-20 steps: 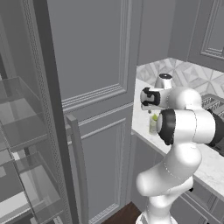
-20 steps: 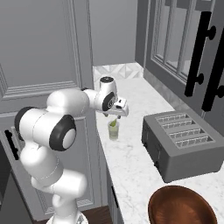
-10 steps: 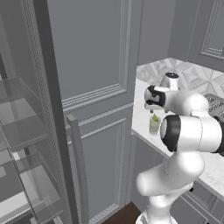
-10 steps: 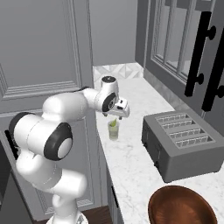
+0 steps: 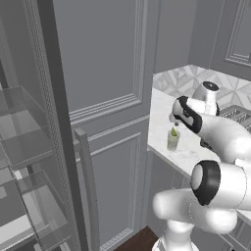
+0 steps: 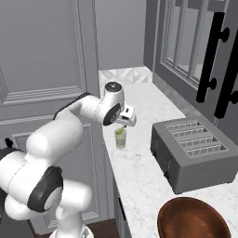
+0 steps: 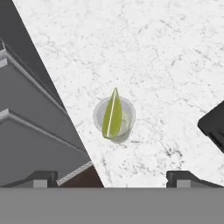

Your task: Grab a lemon wedge from the fridge and one ice cube from the ice bowl, and put them in the glass of lemonade.

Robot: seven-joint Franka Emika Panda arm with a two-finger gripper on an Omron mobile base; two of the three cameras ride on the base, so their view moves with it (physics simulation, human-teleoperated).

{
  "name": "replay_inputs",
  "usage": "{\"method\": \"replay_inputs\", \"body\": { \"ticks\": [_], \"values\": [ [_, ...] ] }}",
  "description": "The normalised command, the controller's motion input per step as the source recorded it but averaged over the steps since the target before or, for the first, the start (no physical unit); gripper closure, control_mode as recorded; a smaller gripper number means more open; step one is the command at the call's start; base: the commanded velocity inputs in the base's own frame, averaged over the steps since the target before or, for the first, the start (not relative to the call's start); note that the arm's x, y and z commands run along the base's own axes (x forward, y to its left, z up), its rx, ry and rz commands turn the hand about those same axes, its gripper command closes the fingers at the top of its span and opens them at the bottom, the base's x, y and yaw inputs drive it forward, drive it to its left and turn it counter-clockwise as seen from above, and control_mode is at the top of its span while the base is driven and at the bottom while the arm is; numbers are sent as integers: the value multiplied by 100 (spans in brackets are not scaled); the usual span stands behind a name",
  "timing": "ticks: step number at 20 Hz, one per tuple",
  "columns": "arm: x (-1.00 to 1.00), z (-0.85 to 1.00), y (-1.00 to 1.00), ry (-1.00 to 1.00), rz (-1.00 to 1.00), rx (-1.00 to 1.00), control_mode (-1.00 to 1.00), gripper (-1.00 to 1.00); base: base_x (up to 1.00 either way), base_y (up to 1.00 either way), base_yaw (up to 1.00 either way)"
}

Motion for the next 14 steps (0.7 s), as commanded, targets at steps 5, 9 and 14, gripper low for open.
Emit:
{"method": "replay_inputs", "body": {
  "ticks": [5, 9, 14],
  "values": [
    [-76, 62, 8, -9, 8, 4, -100, -100, 0, 0, 0],
    [-81, 59, 26, -5, 8, 1, -100, -100, 0, 0, 0],
    [-80, 32, 32, -1, 3, 0, -100, -100, 0, 0, 0]
  ]
}}
